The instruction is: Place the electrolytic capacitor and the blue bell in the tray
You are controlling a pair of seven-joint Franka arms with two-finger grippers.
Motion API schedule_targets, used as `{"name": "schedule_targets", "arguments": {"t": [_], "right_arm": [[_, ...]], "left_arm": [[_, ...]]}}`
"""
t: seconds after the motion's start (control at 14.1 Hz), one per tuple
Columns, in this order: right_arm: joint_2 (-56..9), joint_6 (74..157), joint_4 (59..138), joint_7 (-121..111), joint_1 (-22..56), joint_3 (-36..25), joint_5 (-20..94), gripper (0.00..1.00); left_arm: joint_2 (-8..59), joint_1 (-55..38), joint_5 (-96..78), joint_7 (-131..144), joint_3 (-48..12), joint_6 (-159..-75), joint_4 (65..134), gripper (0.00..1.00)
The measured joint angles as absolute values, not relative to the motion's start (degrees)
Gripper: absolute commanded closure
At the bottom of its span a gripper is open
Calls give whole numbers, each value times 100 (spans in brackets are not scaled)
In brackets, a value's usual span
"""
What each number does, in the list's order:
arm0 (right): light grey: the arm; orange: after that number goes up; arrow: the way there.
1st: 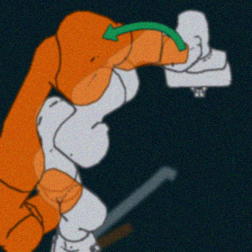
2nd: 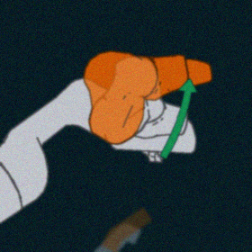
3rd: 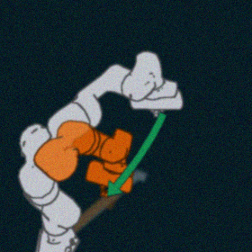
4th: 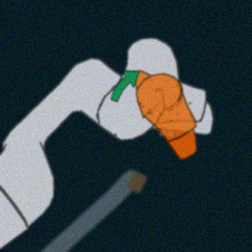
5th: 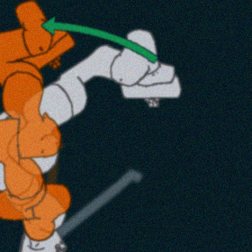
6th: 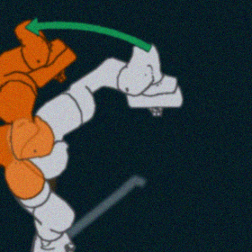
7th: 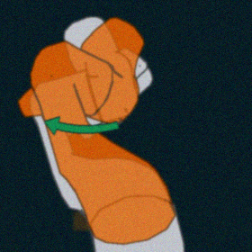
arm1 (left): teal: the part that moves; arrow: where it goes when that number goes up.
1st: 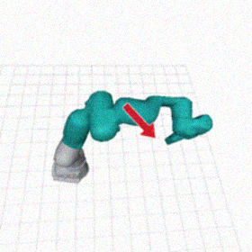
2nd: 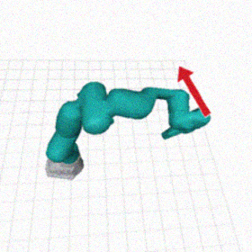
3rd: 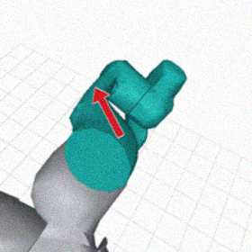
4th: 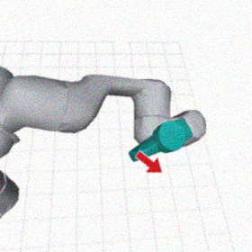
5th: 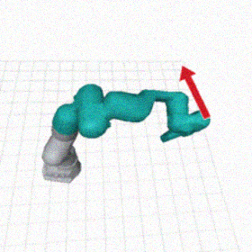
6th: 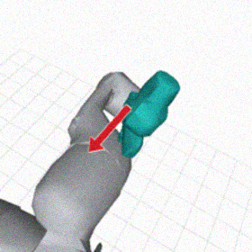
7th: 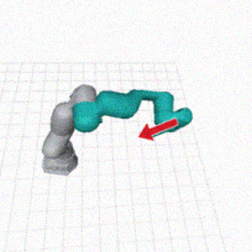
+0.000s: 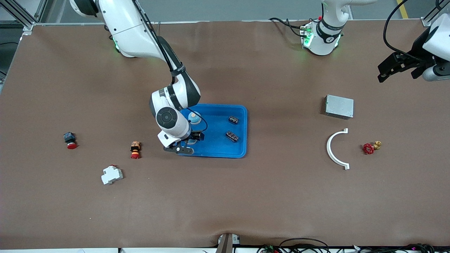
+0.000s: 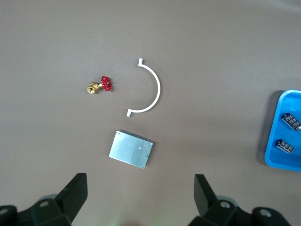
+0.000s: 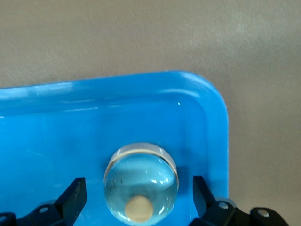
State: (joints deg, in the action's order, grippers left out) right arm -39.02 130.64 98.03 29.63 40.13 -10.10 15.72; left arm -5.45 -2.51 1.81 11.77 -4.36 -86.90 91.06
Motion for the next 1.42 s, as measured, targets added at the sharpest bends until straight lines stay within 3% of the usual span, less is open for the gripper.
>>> {"name": "schedule_targets", "arguments": {"t": [0.71, 1.06, 1.42], "right_arm": [[-2317, 10566, 9676, 2230, 3760, -1912, 1570, 0], [-1801, 9869, 9648, 1194, 3727, -2760, 1543, 0], [-1131, 9700, 9630, 189, 3701, -3721, 1419, 0]], "left_arm": [[-555, -248, 181, 1101, -423, -8691, 9045, 0], [-554, -246, 181, 1101, -412, -8691, 9032, 0], [-529, -245, 181, 1101, -411, -8692, 9034, 0]]}}
